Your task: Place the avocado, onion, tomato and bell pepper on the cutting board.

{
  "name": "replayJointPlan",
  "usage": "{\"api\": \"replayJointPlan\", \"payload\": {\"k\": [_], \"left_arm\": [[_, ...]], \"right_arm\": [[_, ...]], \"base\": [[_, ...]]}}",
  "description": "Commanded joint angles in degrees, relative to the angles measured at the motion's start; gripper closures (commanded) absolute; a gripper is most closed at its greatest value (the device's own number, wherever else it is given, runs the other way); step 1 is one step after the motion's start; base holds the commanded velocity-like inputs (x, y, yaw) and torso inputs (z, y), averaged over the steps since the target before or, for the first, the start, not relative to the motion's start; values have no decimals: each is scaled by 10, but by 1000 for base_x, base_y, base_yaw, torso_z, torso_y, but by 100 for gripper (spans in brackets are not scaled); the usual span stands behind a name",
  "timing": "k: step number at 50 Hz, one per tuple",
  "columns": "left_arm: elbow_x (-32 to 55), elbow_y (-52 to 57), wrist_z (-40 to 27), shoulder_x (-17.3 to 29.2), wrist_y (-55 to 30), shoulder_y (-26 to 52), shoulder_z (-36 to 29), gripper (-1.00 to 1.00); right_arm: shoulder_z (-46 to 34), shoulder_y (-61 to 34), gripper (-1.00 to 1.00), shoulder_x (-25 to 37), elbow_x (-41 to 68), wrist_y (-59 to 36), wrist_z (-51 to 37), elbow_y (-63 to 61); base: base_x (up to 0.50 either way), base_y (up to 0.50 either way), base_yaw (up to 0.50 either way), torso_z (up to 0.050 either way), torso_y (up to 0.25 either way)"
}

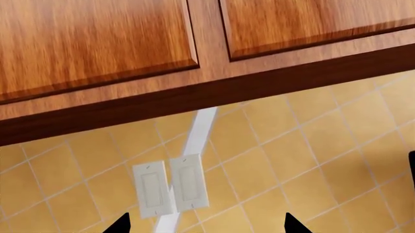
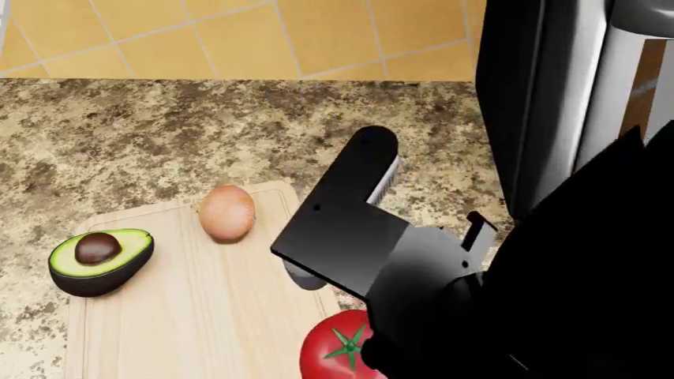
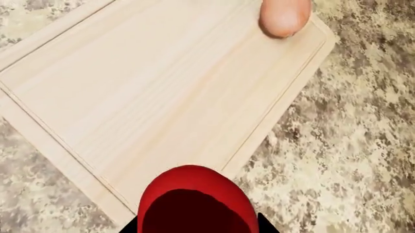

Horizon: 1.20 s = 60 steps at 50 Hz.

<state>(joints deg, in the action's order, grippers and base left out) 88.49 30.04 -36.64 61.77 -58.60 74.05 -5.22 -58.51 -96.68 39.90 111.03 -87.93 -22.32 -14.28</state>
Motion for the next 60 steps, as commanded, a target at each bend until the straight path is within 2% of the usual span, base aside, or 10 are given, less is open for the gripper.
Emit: {"api": "replayJointPlan", "payload": {"k": [1, 9, 33, 36, 54, 55, 60], "left_arm": [[-2, 1, -1, 1, 3, -6, -1, -100], [2, 2, -4, 4, 2, -7, 1, -100], [-3, 0, 2, 8, 6, -15, 1, -100], [-5, 6, 1, 15, 11, -33, 8, -100], [-4, 6, 1, 15, 12, -33, 7, -100], [-2, 5, 0, 14, 10, -28, 5, -100], [0, 4, -1, 13, 8, -21, 3, -100]], "right_arm": [[-3, 12, 100, -40, -149, 15, 128, 17], [-18, 17, 100, -66, -214, 46, 184, 31], [-66, 38, 100, -114, -304, 106, 266, 57], [-95, 65, 100, -147, -362, 158, 315, 93], [-107, 62, 100, -149, -370, 159, 322, 103], [-106, 58, -100, -148, -369, 157, 323, 103], [-99, 40, -100, -144, -355, 144, 315, 91]], "base": [[0, 0, 0, 0, 0], [0, 0, 0, 0, 0], [0, 0, 0, 0, 0], [0, 0, 0, 0, 0], [0, 0, 0, 0, 1], [0, 0, 0, 0, 0], [0, 0, 0, 0, 0]]}}
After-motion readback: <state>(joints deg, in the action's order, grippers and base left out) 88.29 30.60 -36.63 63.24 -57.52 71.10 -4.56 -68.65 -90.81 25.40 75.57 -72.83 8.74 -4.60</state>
